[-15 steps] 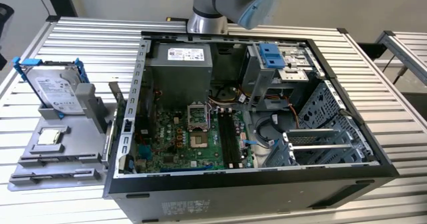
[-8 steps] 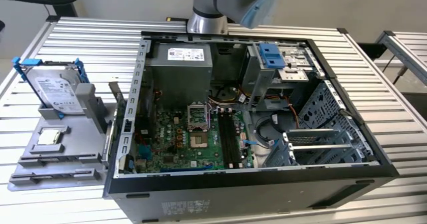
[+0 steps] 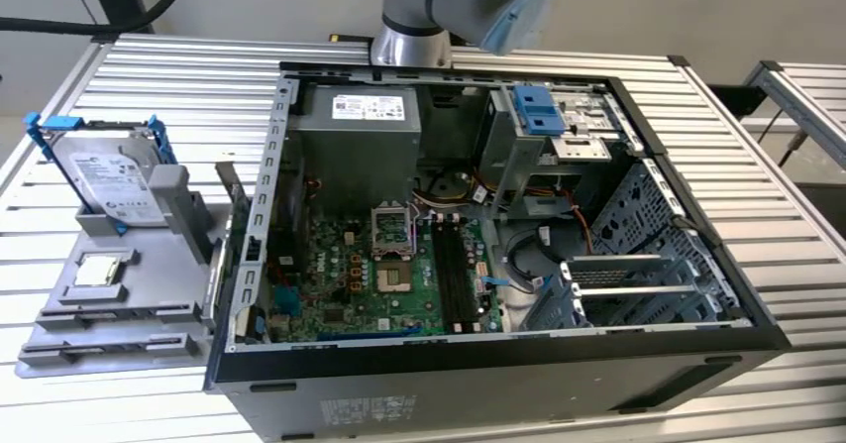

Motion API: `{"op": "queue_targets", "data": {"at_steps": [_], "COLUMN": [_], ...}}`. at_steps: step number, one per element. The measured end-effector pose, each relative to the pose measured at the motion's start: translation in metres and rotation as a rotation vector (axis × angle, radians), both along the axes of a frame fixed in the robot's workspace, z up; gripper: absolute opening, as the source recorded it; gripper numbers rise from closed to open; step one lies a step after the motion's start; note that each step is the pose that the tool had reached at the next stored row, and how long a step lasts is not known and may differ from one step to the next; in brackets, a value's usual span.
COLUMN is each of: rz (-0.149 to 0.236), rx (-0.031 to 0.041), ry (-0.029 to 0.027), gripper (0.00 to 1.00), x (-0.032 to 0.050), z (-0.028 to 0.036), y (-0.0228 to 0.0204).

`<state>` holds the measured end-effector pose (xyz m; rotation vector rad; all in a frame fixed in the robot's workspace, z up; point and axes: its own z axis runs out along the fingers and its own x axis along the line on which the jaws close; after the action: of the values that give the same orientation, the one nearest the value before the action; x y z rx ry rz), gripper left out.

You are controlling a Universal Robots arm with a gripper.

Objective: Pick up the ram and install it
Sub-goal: 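Reach for the ram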

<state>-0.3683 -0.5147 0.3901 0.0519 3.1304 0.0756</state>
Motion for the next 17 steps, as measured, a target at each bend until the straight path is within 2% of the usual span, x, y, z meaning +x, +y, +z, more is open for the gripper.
{"op": "queue_targets", "data": {"at_steps": [1, 3, 17], "rz": [0.0, 0.0, 0.0], "rx": [0.0, 0.0, -0.0001], "ry": [0.0006, 0.0008, 0.0028], "gripper": [0.0, 0.0, 0.0], "x": [0.0013, 0.0026, 0.0039], "z": [0.0, -0.0001, 0.0], "y": [-0.004, -0.0075, -0.0079]}}
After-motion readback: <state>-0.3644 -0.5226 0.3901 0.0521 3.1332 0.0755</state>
